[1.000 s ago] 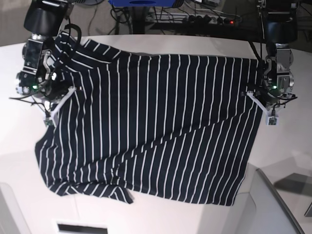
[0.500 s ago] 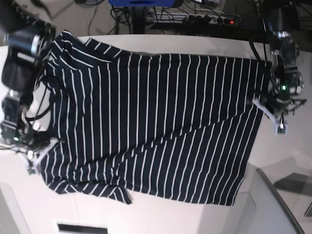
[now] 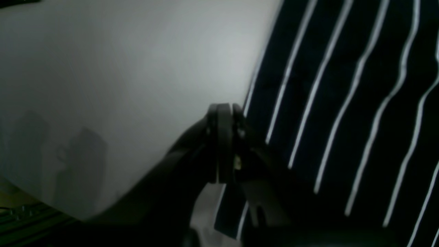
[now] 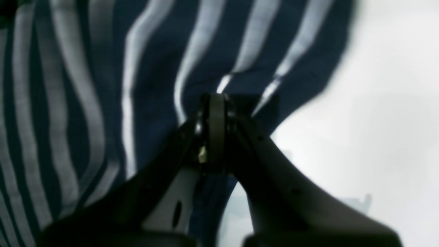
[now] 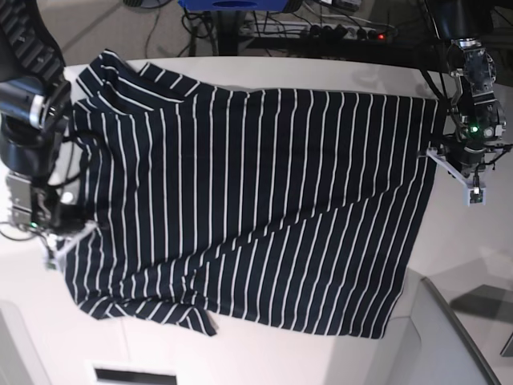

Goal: Layout the t-shirt on the table in an organized manner, then fold the t-shirt properly
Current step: 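Grasp the shirt's shoulder edge with both grippers and tug it straight, then release the right gripper and reposition it at the collar corner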

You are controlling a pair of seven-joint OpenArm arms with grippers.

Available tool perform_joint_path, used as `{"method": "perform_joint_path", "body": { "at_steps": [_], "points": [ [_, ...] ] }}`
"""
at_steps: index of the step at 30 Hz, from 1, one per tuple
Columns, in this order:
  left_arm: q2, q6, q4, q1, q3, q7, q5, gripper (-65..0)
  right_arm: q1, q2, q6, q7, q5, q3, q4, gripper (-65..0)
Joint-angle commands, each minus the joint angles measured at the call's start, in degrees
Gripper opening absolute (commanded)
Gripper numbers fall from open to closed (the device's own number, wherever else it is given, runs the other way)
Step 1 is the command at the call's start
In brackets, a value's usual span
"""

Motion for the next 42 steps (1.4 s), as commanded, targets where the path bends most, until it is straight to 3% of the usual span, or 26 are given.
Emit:
{"method": "perform_joint_path", "body": {
  "at_steps": [1,7,14,19,21,24,26,28,30,34,37,40,42],
  "points": [
    [-0.74,0.56,1.21,-0.04,-0.4,-0.89,-0.02,-65.0,1.64,1.68,-0.51,1.53,0.02,0.17,0.58,-64.8],
    [-0.74,0.56,1.3,1.46,-0.31,-0.89,-0.02,-65.0,1.29,4.76,-0.6,7.42,0.02,0.17,-3.37,-64.8],
    [-0.66,0.56,2.71,2.6,-0.31,-0.89,-0.02,-65.0,1.38,5.03,-0.6,18.14,-0.15,-0.09,-4.08,-64.8],
    [-0.57,0.56,3.67,2.69,0.04,-0.72,-0.02,-65.0,3.58,4.85,-0.6,22.54,-10.26,0.52,-3.64,-64.8],
    [0.31,0.56,5.52,2.78,0.21,-0.63,-0.02,-65.0,3.4,4.67,-0.33,18.06,-11.84,0.78,-0.3,-64.8],
    [0.93,0.56,7.54,4.18,-0.23,-0.63,0.07,-65.0,-3.28,2.39,0.72,-1.28,-7.54,2.28,18.43,-65.0],
    [0.93,0.56,7.98,4.36,-0.31,-0.63,0.07,-65.0,-11.46,-1.3,5.29,-13.68,-0.94,5.88,37.68,-65.0],
    [0.93,0.56,8.77,4.89,-0.4,-0.63,0.07,-65.0,-19.54,-5.35,9.07,-20.54,5.47,8.61,53.59,-65.0],
    [1.01,0.48,10.36,5.15,-0.05,-0.63,0.07,-65.0,-26.22,-9.22,9.6,-23.09,9.43,9.93,64.67,-65.0],
    [-0.22,0.3,10.71,7.35,-0.4,-0.98,0.07,-65.0,-37.83,-18.97,7.4,-23.44,9.78,11.33,76.54,-61.8],
    [-1.27,0.3,11.41,8.58,-0.4,-0.98,-0.29,-65.0,-44.16,-19.59,6.88,-23.61,11.19,10.81,77.51,-45.6],
    [-2.68,0.3,10.71,8.58,-0.49,-0.98,-0.37,-65.0,-49.96,-19.5,6.88,-23.26,15.41,11.07,77.68,-24.9],
    [-3.47,0.3,10.36,8.58,-0.49,-0.98,-0.55,-65.0,-53.3,-19.41,6.88,-23.17,17.61,11.07,77.86,-17.6]
  ]
}}
